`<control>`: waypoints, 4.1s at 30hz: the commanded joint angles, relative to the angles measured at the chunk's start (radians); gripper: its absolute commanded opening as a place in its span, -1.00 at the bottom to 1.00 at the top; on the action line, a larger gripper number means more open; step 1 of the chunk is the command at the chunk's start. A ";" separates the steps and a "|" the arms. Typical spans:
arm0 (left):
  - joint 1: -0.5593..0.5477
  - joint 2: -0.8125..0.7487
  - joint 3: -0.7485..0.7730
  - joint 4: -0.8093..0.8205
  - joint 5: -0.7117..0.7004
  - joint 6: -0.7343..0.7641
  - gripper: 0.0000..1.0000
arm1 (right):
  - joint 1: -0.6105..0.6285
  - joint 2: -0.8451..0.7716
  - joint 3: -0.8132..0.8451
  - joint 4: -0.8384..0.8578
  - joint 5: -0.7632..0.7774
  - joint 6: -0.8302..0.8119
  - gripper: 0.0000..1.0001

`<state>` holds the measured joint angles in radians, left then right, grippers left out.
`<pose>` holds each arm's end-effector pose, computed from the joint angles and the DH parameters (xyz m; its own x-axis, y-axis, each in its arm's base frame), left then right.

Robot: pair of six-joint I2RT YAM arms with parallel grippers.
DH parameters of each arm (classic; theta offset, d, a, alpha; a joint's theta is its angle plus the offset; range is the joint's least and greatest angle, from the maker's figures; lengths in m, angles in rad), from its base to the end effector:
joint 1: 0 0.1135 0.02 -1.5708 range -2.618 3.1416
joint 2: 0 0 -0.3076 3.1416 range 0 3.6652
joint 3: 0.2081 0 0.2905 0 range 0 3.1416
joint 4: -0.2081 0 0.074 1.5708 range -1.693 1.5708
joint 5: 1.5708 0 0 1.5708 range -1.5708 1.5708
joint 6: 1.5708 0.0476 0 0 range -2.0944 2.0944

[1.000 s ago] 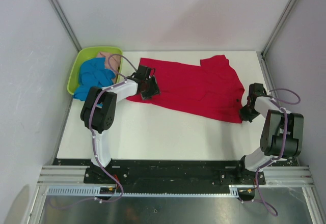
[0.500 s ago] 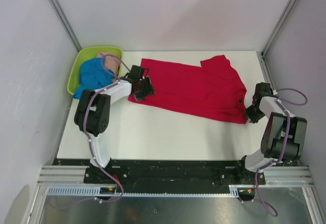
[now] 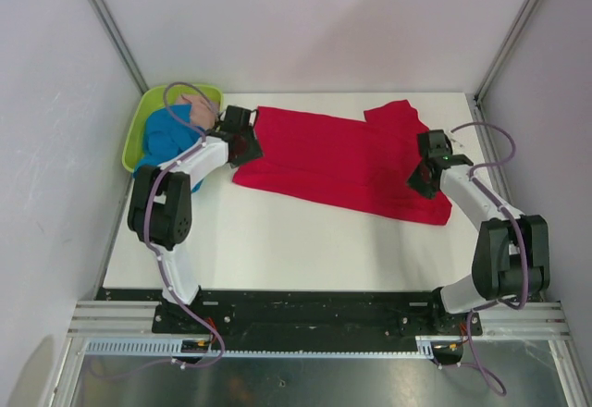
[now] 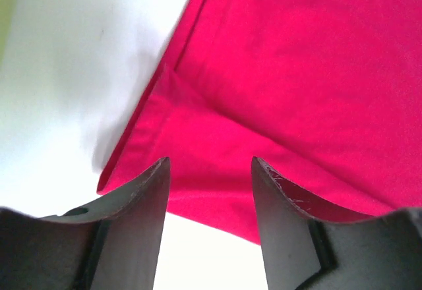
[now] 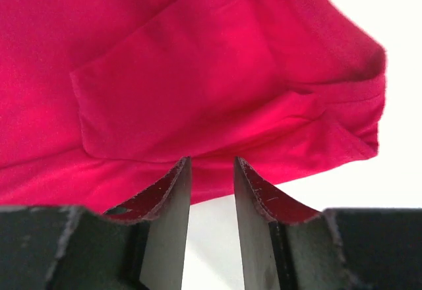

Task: Fold and stack the t-shirts
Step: Fold the flattened tshirt in 1/3 of the way, then grap the side of the flattened tshirt furthest away from the robot with both arms

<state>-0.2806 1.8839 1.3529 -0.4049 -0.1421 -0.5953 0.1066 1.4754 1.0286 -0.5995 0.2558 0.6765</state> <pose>0.4459 -0.1215 0.2164 -0.7490 -0.3618 -0.5550 -0.2737 0.9319 -0.2382 0.3325 0.0235 0.2471 -0.6567 0.5389 -0.5276 0.5568 0.8183 0.1427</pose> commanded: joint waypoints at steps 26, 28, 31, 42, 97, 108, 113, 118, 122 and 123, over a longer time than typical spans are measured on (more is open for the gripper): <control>-0.011 0.169 0.213 -0.046 -0.186 0.027 -0.07 | 0.253 0.169 0.024 0.044 0.055 0.029 -0.30; -0.012 0.175 0.220 -0.047 -0.186 0.029 -0.10 | 0.266 0.178 0.022 0.046 0.062 0.029 -0.30; -0.010 0.186 0.228 -0.047 -0.183 0.032 -0.13 | 0.279 0.188 0.016 0.049 0.064 0.030 -0.30; -0.010 0.198 0.231 -0.060 -0.181 0.025 -0.48 | 0.289 0.197 -0.013 0.070 0.053 0.032 -0.30; 0.054 -0.078 -0.169 -0.014 -0.103 -0.159 -0.10 | -0.163 -0.248 -0.289 0.024 -0.116 0.034 -0.20; 0.056 -0.065 -0.214 0.037 -0.112 -0.171 -0.10 | -0.246 -0.256 -0.325 0.020 -0.151 0.023 -0.15; 0.057 -0.049 -0.223 0.059 -0.130 -0.167 -0.11 | -0.270 -0.271 -0.330 0.010 -0.151 0.016 0.02; 0.055 -0.037 -0.227 0.067 -0.151 -0.160 -0.17 | -0.291 -0.276 -0.331 0.008 -0.158 0.015 0.12; 0.056 -0.027 -0.228 0.069 -0.158 -0.162 -0.40 | -0.294 -0.266 -0.335 0.014 -0.167 0.018 0.14; 0.056 -0.026 -0.228 0.070 -0.160 -0.162 -0.47 | -0.294 -0.263 -0.337 0.016 -0.168 0.018 0.14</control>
<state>-0.2321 1.8416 1.1313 -0.3603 -0.2615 -0.7441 -0.1818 1.2236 0.7010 -0.5789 0.0982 0.7021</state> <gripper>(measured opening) 0.316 0.568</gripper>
